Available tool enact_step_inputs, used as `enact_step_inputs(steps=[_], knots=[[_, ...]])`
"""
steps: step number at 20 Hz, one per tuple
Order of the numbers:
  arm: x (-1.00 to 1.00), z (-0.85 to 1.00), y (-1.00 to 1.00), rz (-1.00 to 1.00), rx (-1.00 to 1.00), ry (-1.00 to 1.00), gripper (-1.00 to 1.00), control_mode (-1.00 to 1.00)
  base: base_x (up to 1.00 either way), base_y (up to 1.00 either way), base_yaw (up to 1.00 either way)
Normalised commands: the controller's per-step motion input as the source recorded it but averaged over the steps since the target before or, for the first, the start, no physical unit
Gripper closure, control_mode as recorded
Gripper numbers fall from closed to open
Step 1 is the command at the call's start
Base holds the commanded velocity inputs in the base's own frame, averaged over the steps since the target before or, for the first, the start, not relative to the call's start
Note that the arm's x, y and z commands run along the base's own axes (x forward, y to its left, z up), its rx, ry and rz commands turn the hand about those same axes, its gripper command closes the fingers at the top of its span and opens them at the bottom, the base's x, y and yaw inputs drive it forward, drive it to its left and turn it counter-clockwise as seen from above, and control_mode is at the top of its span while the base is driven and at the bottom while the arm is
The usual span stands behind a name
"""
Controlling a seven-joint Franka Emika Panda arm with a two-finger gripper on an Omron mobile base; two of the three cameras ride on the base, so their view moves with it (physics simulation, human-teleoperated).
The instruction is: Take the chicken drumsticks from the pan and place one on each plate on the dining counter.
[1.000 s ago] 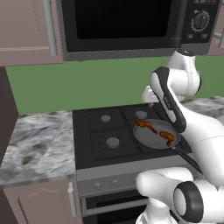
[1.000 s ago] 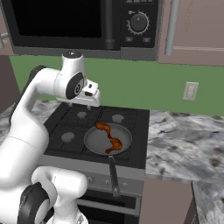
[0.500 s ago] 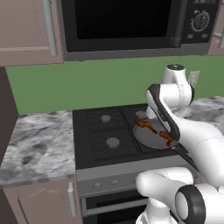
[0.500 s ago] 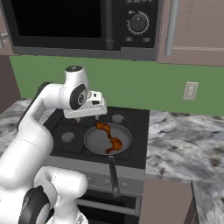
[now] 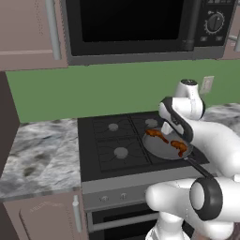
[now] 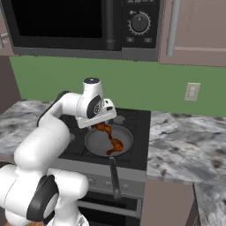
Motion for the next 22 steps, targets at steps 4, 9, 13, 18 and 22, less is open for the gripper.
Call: enact_step_inputs(steps=[4, 9, 13, 18, 22], knots=[[0.61, -0.38, -0.03, 0.12, 0.00, 0.03, -1.00, -1.00, 0.00, 0.00, 0.00], [0.49, -0.43, 0.00, 0.01, 0.00, 0.02, -1.00, -1.00, 0.00, 0.00, 0.00], [0.39, -0.42, 0.00, 0.00, 0.00, 0.01, -1.00, -1.00, 0.00, 0.00, 0.00], [0.32, -0.37, 0.00, 0.00, 0.00, 0.00, -1.00, -1.00, 0.00, 0.00, 0.00], [0.18, -0.36, 0.00, 0.00, 0.00, 0.00, -1.00, -1.00, 0.00, 0.00, 0.00]])
